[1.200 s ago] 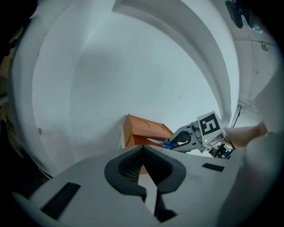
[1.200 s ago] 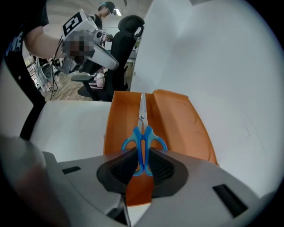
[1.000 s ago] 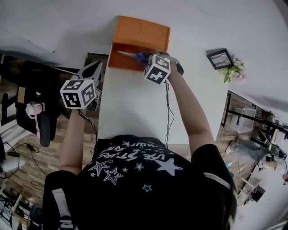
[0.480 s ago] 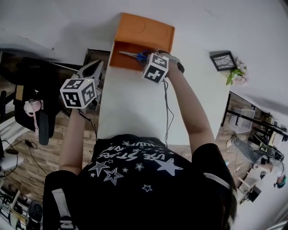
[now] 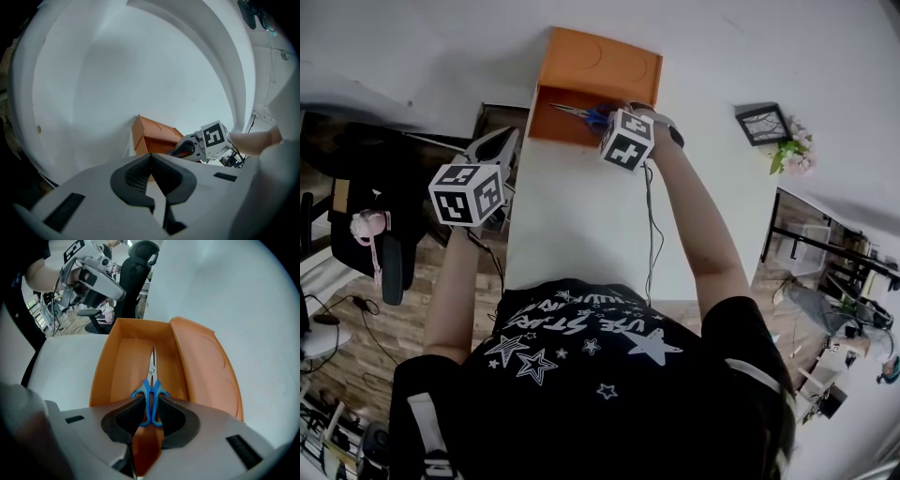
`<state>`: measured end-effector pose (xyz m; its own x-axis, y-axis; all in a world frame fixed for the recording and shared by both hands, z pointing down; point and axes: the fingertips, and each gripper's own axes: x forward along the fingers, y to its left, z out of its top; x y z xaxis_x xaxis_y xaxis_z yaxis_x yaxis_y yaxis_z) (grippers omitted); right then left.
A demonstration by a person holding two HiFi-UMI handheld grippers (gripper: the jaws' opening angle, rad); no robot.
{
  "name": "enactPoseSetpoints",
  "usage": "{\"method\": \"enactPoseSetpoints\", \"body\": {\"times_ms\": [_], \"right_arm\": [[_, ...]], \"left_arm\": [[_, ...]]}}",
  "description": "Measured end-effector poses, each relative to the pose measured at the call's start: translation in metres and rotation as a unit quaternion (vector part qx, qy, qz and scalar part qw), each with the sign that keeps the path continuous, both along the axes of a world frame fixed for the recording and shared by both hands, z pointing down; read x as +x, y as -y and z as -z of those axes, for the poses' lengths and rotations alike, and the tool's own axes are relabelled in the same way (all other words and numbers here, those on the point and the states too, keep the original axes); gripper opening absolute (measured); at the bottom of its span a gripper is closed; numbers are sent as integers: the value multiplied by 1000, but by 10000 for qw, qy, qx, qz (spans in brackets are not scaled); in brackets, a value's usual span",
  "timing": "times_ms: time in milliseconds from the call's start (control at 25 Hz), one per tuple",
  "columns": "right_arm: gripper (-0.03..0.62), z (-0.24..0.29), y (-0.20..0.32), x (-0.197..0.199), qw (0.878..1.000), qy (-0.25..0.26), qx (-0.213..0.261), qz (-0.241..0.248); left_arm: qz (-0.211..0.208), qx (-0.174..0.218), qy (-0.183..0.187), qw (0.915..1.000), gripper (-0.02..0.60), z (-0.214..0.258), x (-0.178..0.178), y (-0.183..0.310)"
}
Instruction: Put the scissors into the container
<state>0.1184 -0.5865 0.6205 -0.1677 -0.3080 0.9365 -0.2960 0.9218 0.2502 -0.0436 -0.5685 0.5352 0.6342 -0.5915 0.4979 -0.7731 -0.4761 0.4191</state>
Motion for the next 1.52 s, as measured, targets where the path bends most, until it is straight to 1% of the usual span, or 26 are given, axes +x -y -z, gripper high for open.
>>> {"method": "enactPoseSetpoints", "body": {"times_ms": [240,360,480,600,800,1000,1320,1520], "right_arm": [[100,10,0,-7,9998,89,139,-90],[98,23,1,-8,9989,190,350,-246],[98,38,-3,-9,9966,399,576,-428],[97,58,-7,-10,9903,693,930,-767],[81,99,-21,-2,9668,1431,1572,-1419],[75,131,-52,18,9432,1846,1996,-1909],[60,165,-121,43,9030,2672,2136,-2600],[56,174,-173,62,8896,2825,2148,-2874]], "left_arm": [[-27,26,-61,10000,18,3,-6,-3],[-54,72,-80,9999,18,7,-7,-6],[-79,109,-83,9999,18,11,-7,-13],[-116,171,-105,9997,18,19,-9,-21],[-170,242,-103,9995,18,29,-5,-42],[-343,336,-85,9988,18,38,11,-65],[-664,568,-33,9962,18,62,42,-119],[-826,704,-2,9941,18,75,61,-161]]}}
